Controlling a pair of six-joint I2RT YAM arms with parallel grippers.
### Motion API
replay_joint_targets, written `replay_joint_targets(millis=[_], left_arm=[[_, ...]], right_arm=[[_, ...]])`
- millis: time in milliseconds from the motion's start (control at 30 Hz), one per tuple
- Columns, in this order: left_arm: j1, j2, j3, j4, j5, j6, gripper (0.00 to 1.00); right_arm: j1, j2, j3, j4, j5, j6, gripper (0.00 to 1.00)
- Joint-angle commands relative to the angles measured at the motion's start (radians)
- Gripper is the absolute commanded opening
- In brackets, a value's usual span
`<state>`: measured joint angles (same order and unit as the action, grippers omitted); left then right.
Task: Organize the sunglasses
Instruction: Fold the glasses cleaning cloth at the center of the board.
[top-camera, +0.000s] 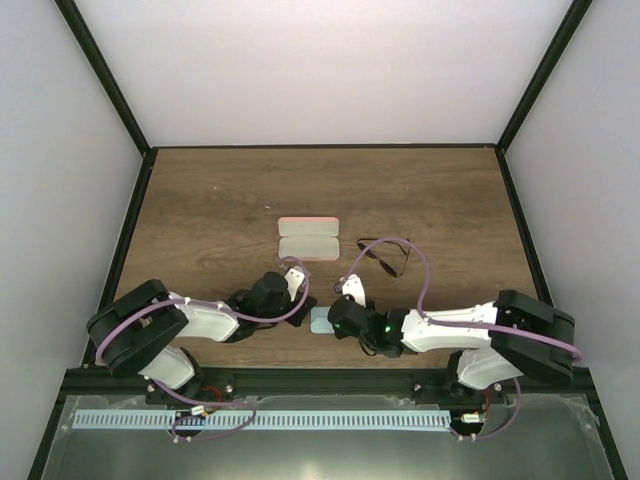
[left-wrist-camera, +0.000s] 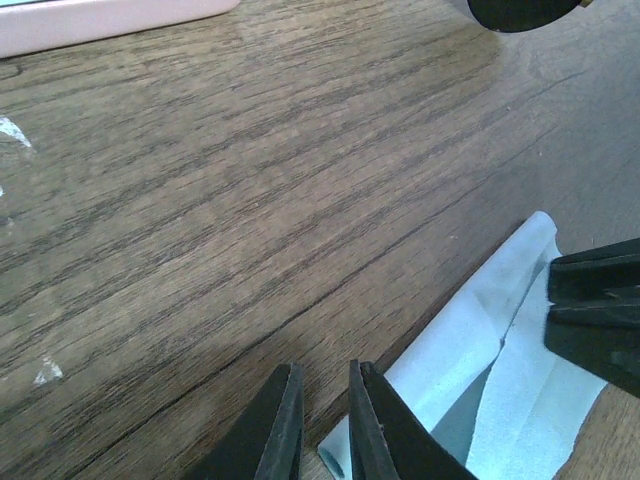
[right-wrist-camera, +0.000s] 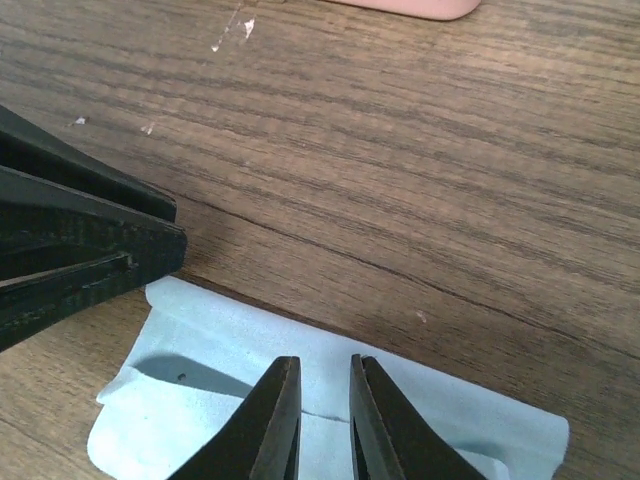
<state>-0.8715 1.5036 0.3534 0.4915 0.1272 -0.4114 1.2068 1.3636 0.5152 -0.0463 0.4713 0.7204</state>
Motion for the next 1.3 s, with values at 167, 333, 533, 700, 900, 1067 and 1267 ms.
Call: replay_joint_targets(millis=[167, 333, 533, 700, 900, 1067, 1267], left_arm=[[-0.004, -0.028, -0.004, 0.003, -0.003, 0.009, 0.17], [-0.004, -0.018, -0.011, 0.018, 0.001, 0.003, 0.17], [-0.004, -0.011, -0.016, 0.026, 0.005, -0.001, 0.17], [-0.004, -0.004, -0.016, 0.027, -0.003, -0.003, 0.17], [-0.004, 0.012, -0.029, 0.047, -0.004, -0.014, 0.17], [-0.004, -0.002, -0.043, 0.051, -0.008, -0.016, 0.17], [-0.004, -0.032, -0.05, 0.035, -0.013, -0.012, 0.17]], right_arm=[[-0.024, 0.082, 0.049, 0.08, -0.034, -0.04, 0.16], [-0.027, 0.131, 0.049, 0.103, -0.053, -0.038, 0.16], [-0.023, 0.108, 0.017, 0.095, -0.074, -0.011, 0.15], [-0.006, 0.071, -0.007, 0.066, -0.063, 0.013, 0.15], [0.02, 0.081, -0.012, 0.047, -0.052, 0.037, 0.15], [0.032, 0.091, -0.015, 0.043, -0.05, 0.056, 0.15], [0.079, 0.087, 0.0, -0.01, -0.013, 0.091, 0.15]])
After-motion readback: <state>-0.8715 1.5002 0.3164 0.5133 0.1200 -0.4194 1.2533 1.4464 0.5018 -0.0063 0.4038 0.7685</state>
